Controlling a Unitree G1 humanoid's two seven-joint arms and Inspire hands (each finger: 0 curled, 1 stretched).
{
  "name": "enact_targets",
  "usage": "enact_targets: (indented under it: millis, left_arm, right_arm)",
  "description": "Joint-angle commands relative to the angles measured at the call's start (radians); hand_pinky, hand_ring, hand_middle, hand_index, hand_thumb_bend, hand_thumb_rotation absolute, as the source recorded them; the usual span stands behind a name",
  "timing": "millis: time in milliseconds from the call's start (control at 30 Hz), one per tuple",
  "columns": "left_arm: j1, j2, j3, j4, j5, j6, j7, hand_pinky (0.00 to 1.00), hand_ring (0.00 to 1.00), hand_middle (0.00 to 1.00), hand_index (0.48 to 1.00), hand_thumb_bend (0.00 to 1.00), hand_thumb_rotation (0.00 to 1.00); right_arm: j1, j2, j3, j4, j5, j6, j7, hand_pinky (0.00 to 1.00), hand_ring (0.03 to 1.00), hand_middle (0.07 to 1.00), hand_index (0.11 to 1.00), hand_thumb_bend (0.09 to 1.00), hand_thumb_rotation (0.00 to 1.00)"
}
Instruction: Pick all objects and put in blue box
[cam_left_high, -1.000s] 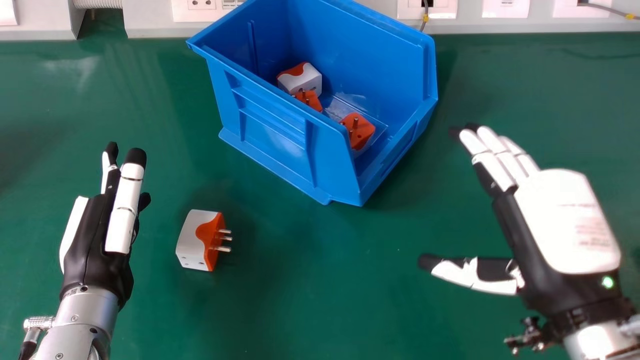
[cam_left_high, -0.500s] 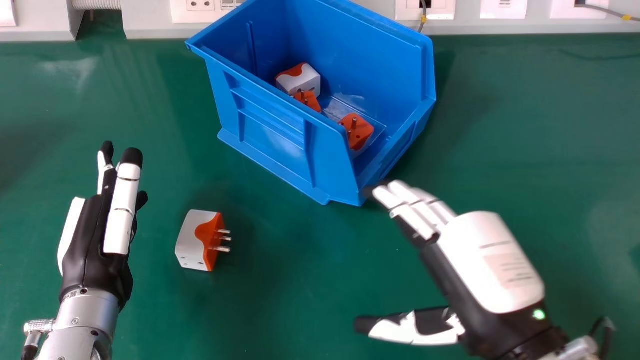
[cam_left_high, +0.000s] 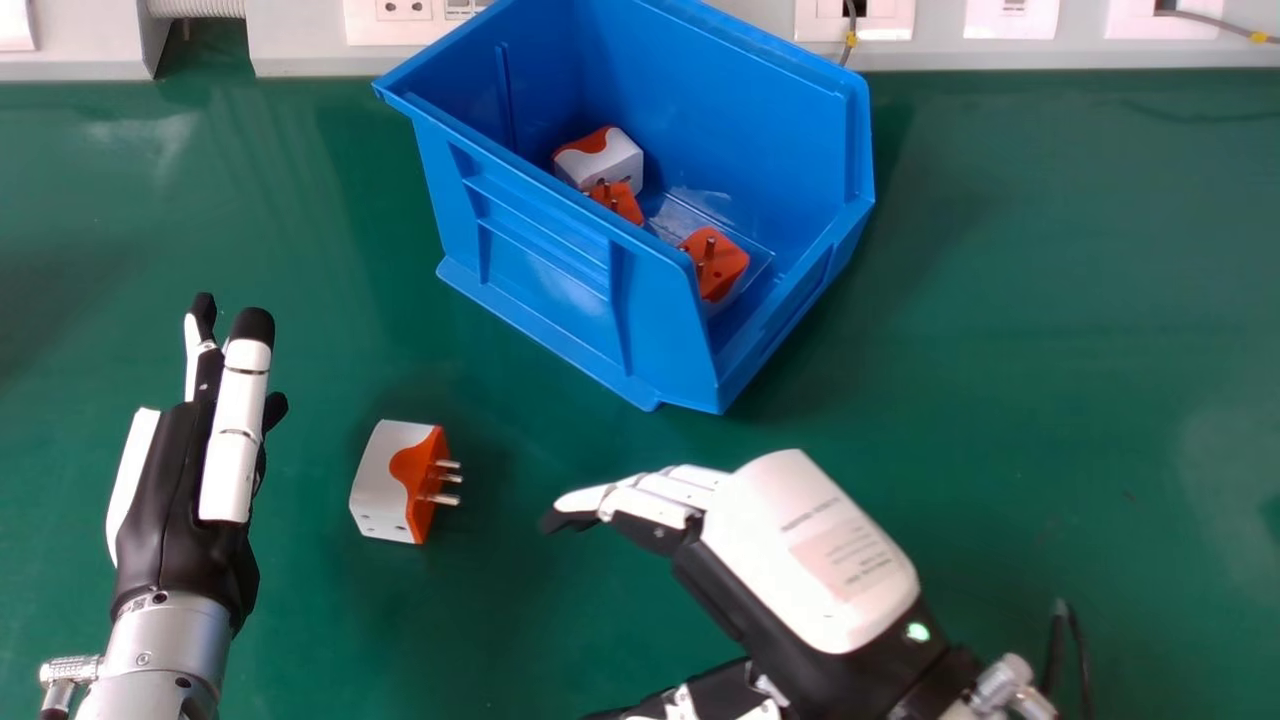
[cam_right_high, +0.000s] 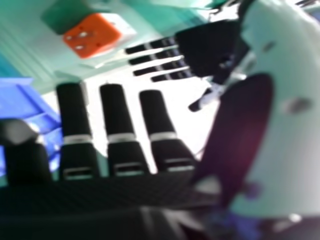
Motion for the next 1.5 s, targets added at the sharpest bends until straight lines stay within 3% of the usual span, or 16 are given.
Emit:
enact_targets:
  millis: [0, 167, 400, 500, 633, 700, 800, 900, 1033, 1467]
  left_arm:
    - [0.001, 0.009, 0.005, -0.031, 0.004, -0.019, 0.001, 0.95, 0.99, 0.99, 1.0, 0.53, 1.0]
    - [-0.003, 0.01, 0.002, -0.033, 0.016, -0.01, 0.009, 0.95, 0.99, 0.99, 1.0, 0.53, 1.0]
    - [-0.011, 0.012, 0.005, -0.017, 0.014, -0.011, 0.014, 0.96, 0.99, 0.99, 1.0, 0.53, 1.0]
    - [-0.012, 0.011, 0.005, -0.017, 0.016, -0.008, 0.021, 0.96, 0.99, 0.99, 1.0, 0.53, 1.0]
    - [-0.017, 0.009, 0.008, -0.01, 0.011, -0.007, 0.028, 0.97, 1.0, 0.99, 1.0, 0.52, 1.0]
    - [-0.022, 0.011, 0.012, -0.003, 0.016, -0.003, 0.038, 0.97, 1.0, 0.99, 1.0, 0.52, 1.0]
    - [-0.022, 0.009, 0.012, -0.014, 0.034, 0.015, 0.066, 0.99, 1.0, 0.99, 1.0, 0.52, 1.0]
    - [-0.032, 0.008, 0.015, -0.006, 0.05, 0.032, 0.093, 0.99, 1.0, 0.99, 1.0, 0.52, 1.0]
    - [-0.035, 0.002, 0.013, -0.017, 0.059, 0.052, 0.114, 1.0, 1.0, 0.99, 1.0, 0.51, 1.0]
    - [-0.045, -0.001, 0.016, -0.006, 0.046, 0.052, 0.116, 1.0, 1.0, 1.0, 1.0, 0.5, 1.0]
  right_arm:
    - [-0.079, 0.05, 0.016, 0.031, 0.032, -0.001, 0.007, 0.49, 0.608, 0.657, 0.679, 0.367, 0.5]
    - [-0.203, 0.132, 0.04, 0.103, 0.072, 0.045, 0.07, 0.49, 0.605, 0.658, 0.678, 0.364, 0.51]
    - [-0.38, 0.199, 0.072, 0.237, 0.065, 0.073, 0.1, 0.52, 0.634, 0.682, 0.691, 0.369, 0.48]
    - [-0.447, 0.218, 0.087, 0.285, 0.053, 0.081, 0.101, 0.54, 0.659, 0.701, 0.704, 0.377, 0.47]
    - [-0.514, 0.234, 0.106, 0.324, 0.052, 0.088, 0.114, 0.58, 0.696, 0.731, 0.728, 0.391, 0.45]
    - [-0.551, 0.239, 0.117, 0.35, 0.05, 0.084, 0.12, 0.59, 0.71, 0.743, 0.737, 0.397, 0.45]
    - [-0.611, 0.246, 0.141, 0.396, 0.042, 0.078, 0.136, 0.64, 0.761, 0.789, 0.774, 0.415, 0.44]
    - [-0.69, 0.244, 0.174, 0.456, 0.025, 0.062, 0.161, 0.66, 0.783, 0.808, 0.788, 0.419, 0.43]
    - [-0.776, 0.236, 0.211, 0.522, 0.005, 0.041, 0.187, 0.7, 0.835, 0.858, 0.835, 0.412, 0.43]
    - [-0.918, 0.245, 0.282, 0.618, -0.038, 0.023, 0.272, 0.8, 0.929, 0.945, 0.921, 0.405, 0.45]
